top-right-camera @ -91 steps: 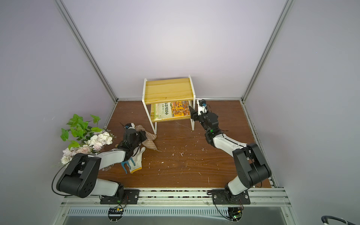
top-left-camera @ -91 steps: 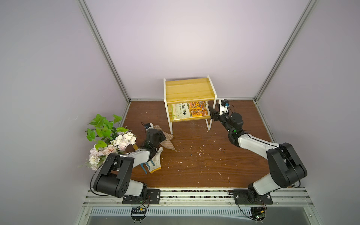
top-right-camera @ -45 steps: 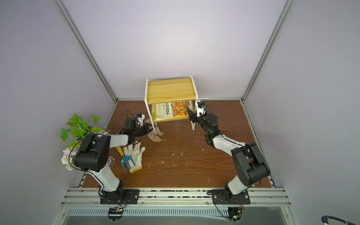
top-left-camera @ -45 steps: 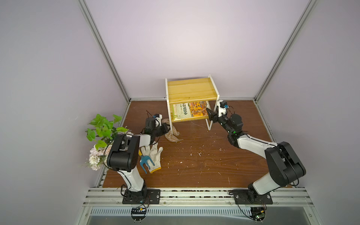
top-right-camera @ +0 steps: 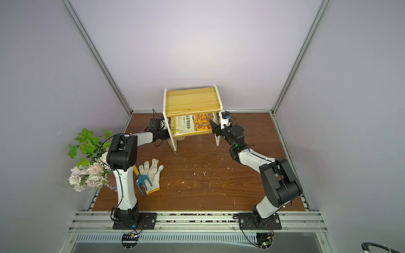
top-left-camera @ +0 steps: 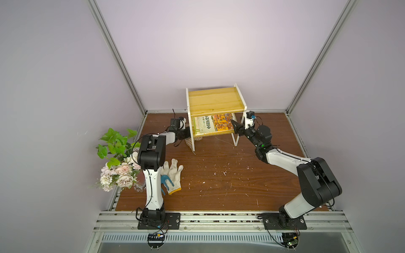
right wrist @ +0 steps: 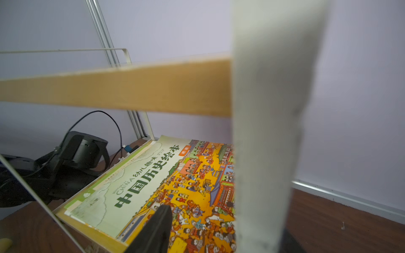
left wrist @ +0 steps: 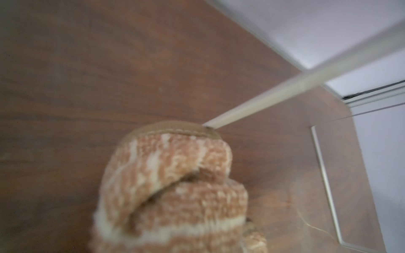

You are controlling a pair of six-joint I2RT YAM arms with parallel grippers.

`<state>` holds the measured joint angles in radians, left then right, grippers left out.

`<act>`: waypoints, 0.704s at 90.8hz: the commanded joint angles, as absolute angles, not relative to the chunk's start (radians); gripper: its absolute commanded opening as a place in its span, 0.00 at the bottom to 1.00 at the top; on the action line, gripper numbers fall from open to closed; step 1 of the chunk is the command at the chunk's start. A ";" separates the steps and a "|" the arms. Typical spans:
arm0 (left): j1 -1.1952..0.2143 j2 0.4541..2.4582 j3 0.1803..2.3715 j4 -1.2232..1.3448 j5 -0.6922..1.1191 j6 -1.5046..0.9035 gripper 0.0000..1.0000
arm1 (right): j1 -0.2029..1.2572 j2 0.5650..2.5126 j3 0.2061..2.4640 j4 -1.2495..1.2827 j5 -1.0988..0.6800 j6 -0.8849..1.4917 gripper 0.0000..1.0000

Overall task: Wipe the bookshelf clean with a cloth
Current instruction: Wipe the dust from the shelf.

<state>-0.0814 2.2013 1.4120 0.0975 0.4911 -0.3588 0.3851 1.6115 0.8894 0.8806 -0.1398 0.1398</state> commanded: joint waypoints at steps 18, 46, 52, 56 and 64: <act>-0.108 1.967 1.041 0.171 0.454 -0.344 0.01 | 0.394 1.584 0.886 0.869 -0.117 0.155 0.64; -0.037 2.036 1.512 0.026 0.432 -0.345 0.00 | 0.397 1.597 0.915 0.871 -0.118 0.174 0.64; -0.038 1.982 1.474 0.101 0.417 -0.401 0.00 | 0.399 1.601 0.919 0.877 -0.122 0.180 0.64; -0.040 1.964 1.415 0.169 0.419 -0.446 0.01 | 0.400 1.604 0.919 0.879 -0.127 0.186 0.64; -0.048 1.994 1.314 0.237 0.393 -0.484 0.00 | 0.400 1.609 0.904 0.887 -0.130 0.199 0.65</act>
